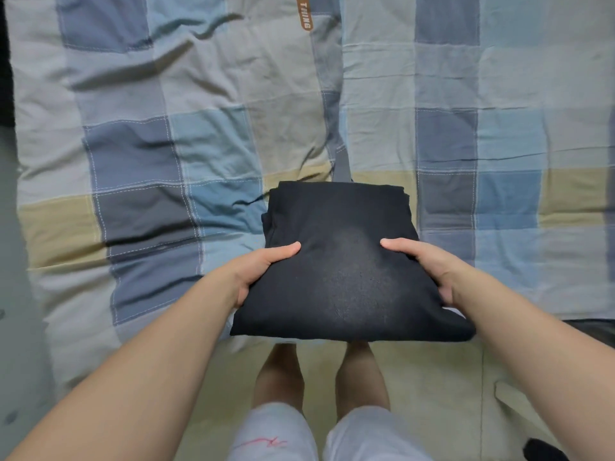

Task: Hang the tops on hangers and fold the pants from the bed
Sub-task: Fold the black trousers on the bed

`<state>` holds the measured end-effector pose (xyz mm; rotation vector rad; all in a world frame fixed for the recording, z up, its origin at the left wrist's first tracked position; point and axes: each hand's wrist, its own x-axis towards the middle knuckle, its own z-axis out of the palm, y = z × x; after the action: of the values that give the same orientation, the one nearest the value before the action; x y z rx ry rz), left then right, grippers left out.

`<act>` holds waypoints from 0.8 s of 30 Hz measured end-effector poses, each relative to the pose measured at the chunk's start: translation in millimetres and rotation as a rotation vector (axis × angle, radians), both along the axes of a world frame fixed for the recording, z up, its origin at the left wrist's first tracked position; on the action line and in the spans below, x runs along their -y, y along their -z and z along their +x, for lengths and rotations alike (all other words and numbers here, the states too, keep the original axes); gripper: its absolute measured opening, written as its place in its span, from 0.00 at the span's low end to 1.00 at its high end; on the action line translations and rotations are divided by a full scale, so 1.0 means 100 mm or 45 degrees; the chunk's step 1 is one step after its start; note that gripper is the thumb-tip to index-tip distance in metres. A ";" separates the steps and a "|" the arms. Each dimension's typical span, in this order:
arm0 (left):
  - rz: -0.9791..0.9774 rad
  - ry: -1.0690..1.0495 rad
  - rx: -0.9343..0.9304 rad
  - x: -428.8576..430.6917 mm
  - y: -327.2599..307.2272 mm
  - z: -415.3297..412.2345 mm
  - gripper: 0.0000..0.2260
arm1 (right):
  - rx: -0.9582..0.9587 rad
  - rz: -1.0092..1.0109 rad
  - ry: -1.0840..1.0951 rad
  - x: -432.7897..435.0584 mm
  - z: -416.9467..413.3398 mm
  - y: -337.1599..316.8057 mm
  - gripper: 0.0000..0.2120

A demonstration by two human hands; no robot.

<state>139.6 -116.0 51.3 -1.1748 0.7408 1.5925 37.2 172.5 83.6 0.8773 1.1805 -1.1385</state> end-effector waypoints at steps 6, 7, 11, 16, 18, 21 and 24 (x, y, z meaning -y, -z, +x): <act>-0.113 0.115 -0.331 -0.09 -0.72 0.12 0.36 | -0.462 0.095 0.269 -0.09 0.61 -0.88 0.17; -0.123 0.121 -0.411 -0.11 -0.85 0.12 0.35 | -0.522 0.114 0.308 -0.11 0.69 -1.05 0.17; -0.148 0.209 -0.649 -0.26 -1.39 -0.01 0.33 | -0.751 0.194 0.444 -0.23 1.00 -1.72 0.21; -0.141 0.400 -0.851 -0.59 -1.95 -0.18 0.32 | -0.982 0.320 0.666 -0.45 1.37 -2.43 0.28; -0.116 0.475 -0.921 -0.77 -2.15 -0.21 0.32 | -1.032 0.369 0.762 -0.56 1.57 -2.67 0.28; -0.061 0.551 -1.045 -1.12 -2.44 -0.17 0.27 | -1.103 0.457 0.886 -0.80 1.92 -2.96 0.26; 0.014 0.653 -1.133 -1.57 -2.70 -0.04 0.30 | -1.144 0.567 1.007 -1.11 2.36 -3.20 0.27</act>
<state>136.0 40.5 321.8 -0.1600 1.4524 1.6195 273.2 283.8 403.4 1.2817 1.9444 -2.0873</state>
